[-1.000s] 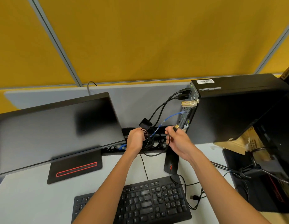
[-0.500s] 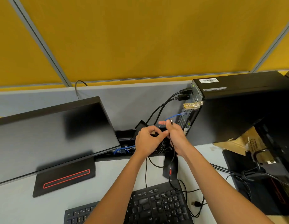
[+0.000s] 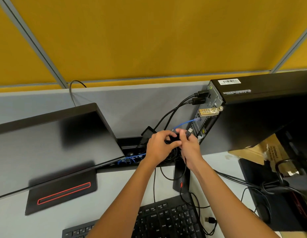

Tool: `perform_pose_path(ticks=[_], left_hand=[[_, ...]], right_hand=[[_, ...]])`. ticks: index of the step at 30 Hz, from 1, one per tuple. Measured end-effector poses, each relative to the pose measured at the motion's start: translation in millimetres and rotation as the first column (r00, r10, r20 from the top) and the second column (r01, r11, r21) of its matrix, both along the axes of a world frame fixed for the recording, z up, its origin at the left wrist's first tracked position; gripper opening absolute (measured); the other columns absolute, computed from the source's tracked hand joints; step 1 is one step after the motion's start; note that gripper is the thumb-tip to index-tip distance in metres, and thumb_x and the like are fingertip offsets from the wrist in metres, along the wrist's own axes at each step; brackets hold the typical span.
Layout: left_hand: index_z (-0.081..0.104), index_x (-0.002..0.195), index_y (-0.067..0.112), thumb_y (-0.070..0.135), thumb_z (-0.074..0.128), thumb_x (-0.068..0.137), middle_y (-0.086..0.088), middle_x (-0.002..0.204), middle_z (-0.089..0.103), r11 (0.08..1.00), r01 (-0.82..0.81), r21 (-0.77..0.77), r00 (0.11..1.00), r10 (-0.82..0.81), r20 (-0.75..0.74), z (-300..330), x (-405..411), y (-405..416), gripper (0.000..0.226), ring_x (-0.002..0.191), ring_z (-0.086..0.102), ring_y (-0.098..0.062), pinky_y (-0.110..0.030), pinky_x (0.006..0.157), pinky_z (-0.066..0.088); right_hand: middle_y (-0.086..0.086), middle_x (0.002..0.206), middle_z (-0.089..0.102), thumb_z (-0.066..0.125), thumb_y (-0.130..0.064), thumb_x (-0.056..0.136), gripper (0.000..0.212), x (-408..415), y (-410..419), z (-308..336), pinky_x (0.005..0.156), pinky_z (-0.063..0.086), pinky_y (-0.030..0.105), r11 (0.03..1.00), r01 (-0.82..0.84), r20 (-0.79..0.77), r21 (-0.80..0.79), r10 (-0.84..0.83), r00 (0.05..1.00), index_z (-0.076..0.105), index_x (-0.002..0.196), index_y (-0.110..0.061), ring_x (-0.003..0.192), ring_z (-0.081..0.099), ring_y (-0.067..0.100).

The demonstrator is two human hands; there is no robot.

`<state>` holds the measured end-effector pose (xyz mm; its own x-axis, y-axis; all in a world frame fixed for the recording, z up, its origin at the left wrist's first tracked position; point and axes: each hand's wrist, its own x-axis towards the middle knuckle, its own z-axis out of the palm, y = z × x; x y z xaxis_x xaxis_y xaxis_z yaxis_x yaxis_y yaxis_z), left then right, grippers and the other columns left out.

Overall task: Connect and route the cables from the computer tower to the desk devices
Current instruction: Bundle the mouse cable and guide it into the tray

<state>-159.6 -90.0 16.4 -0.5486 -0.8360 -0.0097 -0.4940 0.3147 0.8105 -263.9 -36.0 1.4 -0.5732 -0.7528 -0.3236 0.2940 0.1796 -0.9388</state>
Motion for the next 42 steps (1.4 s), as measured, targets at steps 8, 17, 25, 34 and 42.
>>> perform_pose_path(ticks=[8, 17, 25, 34, 42], left_hand=[[0.074, 0.091, 0.029, 0.044, 0.078, 0.072, 0.015, 0.080, 0.070, 0.990, 0.001, 0.141, 0.995, 0.013, -0.096, -2, -5, 3, 0.024, 0.082, 0.065, 0.002, -0.033, 0.081, 0.055], [0.073, 0.093, 0.027, 0.030, 0.071, 0.080, 0.014, 0.083, 0.071, 0.969, -0.189, 0.161, 0.981, 0.180, 0.070, 11, -23, 7, 0.014, 0.077, 0.062, 0.002, -0.020, 0.063, 0.047], [0.071, 0.091, 0.028, 0.027, 0.069, 0.084, 0.016, 0.083, 0.066, 0.949, -0.314, -0.025, 0.949, 0.313, -0.029, 2, -21, 9, 0.007, 0.074, 0.060, 0.001, -0.010, 0.064, 0.042], [0.071, 0.091, 0.035, 0.033, 0.070, 0.084, 0.022, 0.085, 0.064, 0.947, -0.319, -0.045, 0.927, 0.302, -0.223, -6, -28, 7, 0.007, 0.082, 0.059, 0.008, -0.012, 0.066, 0.047], [0.068, 0.107, 0.033, 0.034, 0.062, 0.090, 0.019, 0.101, 0.064, 0.897, -0.328, -0.295, 0.937, 0.269, -0.223, -18, -30, 6, 0.018, 0.080, 0.061, 0.002, -0.014, 0.055, 0.047]], right_hand=[[-0.004, 0.064, 0.041, 0.037, -0.038, 0.103, 0.040, -8, -20, 7, 0.054, 0.045, 0.022, 0.979, 0.203, 0.369, -0.023, -0.181, 0.912, 0.046, 0.070, -0.017, 0.057, 0.038, 0.009], [0.003, 0.078, 0.057, 0.040, -0.027, 0.101, 0.028, -10, -23, -3, 0.081, 0.046, 0.028, 0.963, 0.218, 0.508, -0.157, -0.110, 0.854, 0.060, 0.089, -0.011, 0.074, 0.056, 0.014], [-0.005, 0.106, 0.067, 0.045, -0.022, 0.101, 0.023, -4, -28, -15, 0.092, 0.051, 0.026, 0.947, 0.296, 0.496, -0.120, -0.201, 0.845, 0.066, 0.110, -0.022, 0.099, 0.058, 0.006], [0.007, 0.124, 0.055, 0.057, -0.028, 0.085, 0.022, -10, -29, -23, 0.107, 0.043, 0.045, 0.933, 0.295, 0.593, -0.205, -0.121, 0.796, 0.072, 0.101, -0.025, 0.121, 0.057, 0.029], [0.003, 0.099, 0.063, 0.052, -0.027, 0.093, 0.021, -11, -32, -23, 0.067, 0.059, 0.022, 0.892, 0.399, 0.703, -0.214, -0.142, 0.696, 0.072, 0.097, -0.025, 0.081, 0.062, 0.012]])
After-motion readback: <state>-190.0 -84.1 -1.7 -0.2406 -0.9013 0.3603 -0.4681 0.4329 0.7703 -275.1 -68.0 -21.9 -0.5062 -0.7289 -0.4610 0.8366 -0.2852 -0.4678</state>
